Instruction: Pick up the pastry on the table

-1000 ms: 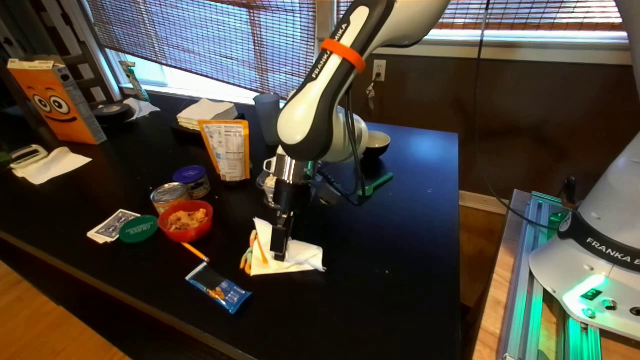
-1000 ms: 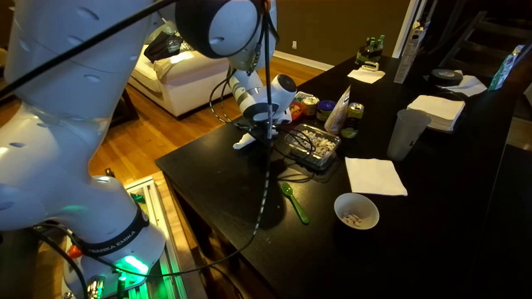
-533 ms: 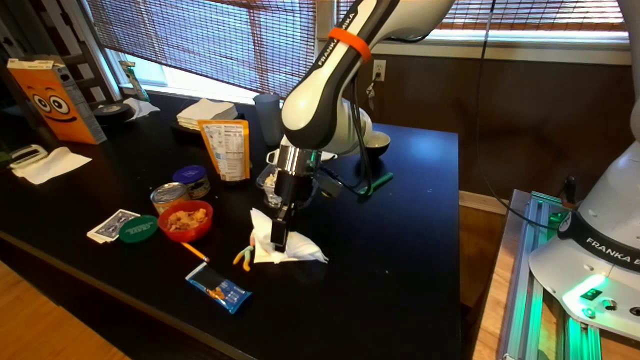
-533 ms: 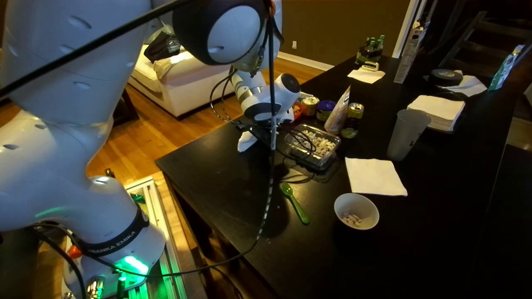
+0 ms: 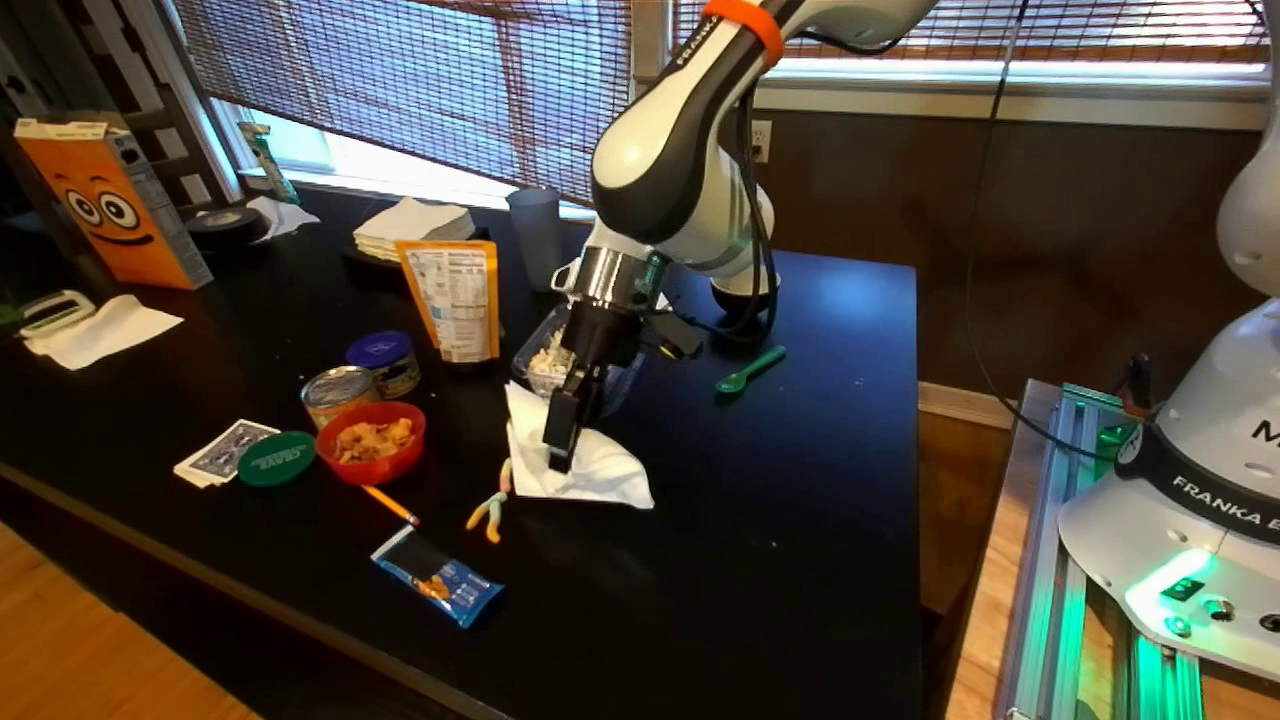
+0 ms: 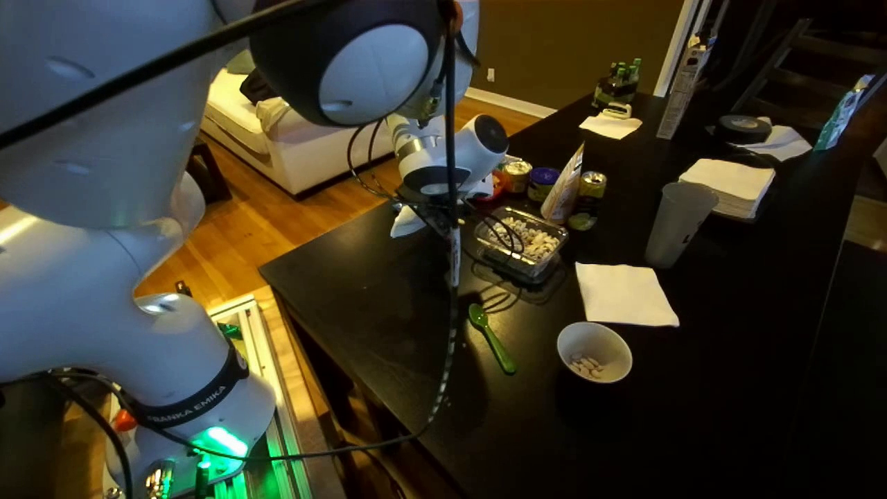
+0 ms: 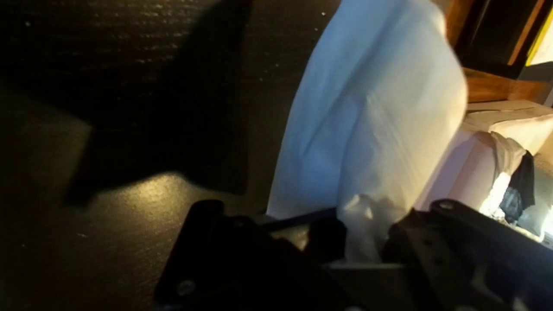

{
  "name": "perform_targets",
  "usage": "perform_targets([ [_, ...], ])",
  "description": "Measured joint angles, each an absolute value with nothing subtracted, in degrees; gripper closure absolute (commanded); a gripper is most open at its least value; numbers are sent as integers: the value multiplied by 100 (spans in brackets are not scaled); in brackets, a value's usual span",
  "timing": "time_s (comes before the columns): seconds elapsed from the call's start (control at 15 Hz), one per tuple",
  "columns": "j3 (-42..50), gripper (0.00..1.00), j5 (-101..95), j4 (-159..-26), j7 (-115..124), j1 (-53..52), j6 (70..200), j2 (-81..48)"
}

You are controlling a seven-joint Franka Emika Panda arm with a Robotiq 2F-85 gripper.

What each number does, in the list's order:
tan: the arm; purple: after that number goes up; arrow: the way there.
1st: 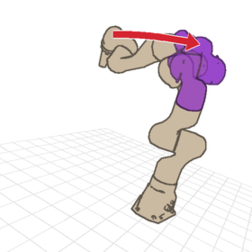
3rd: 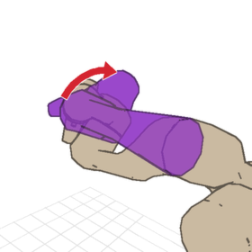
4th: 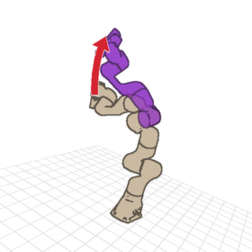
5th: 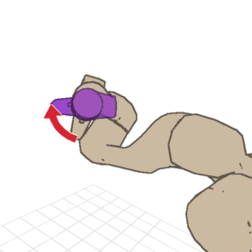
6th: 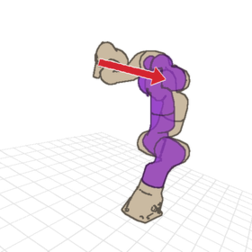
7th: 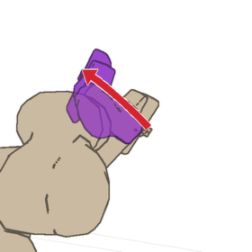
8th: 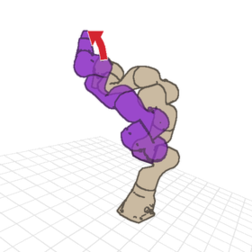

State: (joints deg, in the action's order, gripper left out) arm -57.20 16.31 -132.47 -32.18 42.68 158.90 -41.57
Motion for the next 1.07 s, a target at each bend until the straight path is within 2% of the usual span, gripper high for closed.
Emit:
perform_targets([
  [0.73,-7706,100,1693,-13679,-3286,6927,15384,-4752],
  [1.07,-7698,100,1600,-13688,-3268,6956,15385,-4844],
])
